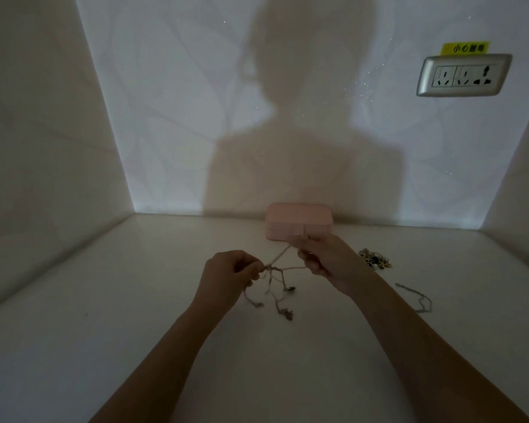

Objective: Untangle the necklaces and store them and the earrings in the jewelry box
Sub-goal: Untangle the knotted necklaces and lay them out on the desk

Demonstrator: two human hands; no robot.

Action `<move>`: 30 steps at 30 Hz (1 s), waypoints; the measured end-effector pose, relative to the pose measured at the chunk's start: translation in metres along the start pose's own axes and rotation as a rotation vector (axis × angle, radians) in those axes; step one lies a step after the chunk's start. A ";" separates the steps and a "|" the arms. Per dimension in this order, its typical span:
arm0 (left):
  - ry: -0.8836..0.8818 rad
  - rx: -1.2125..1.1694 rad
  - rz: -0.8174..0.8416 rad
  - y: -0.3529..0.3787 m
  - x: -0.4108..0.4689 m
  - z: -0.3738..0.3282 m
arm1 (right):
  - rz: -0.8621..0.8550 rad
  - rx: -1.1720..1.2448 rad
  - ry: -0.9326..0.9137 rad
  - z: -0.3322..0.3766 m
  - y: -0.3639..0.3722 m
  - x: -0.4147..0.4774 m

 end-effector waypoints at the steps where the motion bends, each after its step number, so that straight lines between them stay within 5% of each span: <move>1: 0.003 -0.025 0.002 -0.001 0.000 -0.001 | 0.029 -0.180 -0.015 0.000 0.000 -0.001; 5: -0.041 -0.192 0.089 -0.006 -0.001 -0.008 | 0.194 -0.588 -0.112 0.000 0.008 -0.003; 14: -0.041 -0.285 0.183 -0.005 -0.006 -0.013 | 0.279 -0.553 -0.242 -0.001 0.023 -0.007; 22: -0.014 -0.056 0.113 -0.007 -0.005 -0.008 | 0.164 -0.379 -0.241 0.002 0.017 -0.005; 30: -0.156 -0.242 0.126 -0.012 -0.003 -0.009 | 0.185 0.148 -0.034 -0.006 0.015 -0.001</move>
Point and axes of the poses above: each hand's wrist, its own x-axis towards the middle knuckle, its own y-axis out of the palm, z = x × y, the point moved 2 cm from there along x, towards the middle knuckle, and after that the axes turned 12 degrees about -y, right-handed, at the moved point
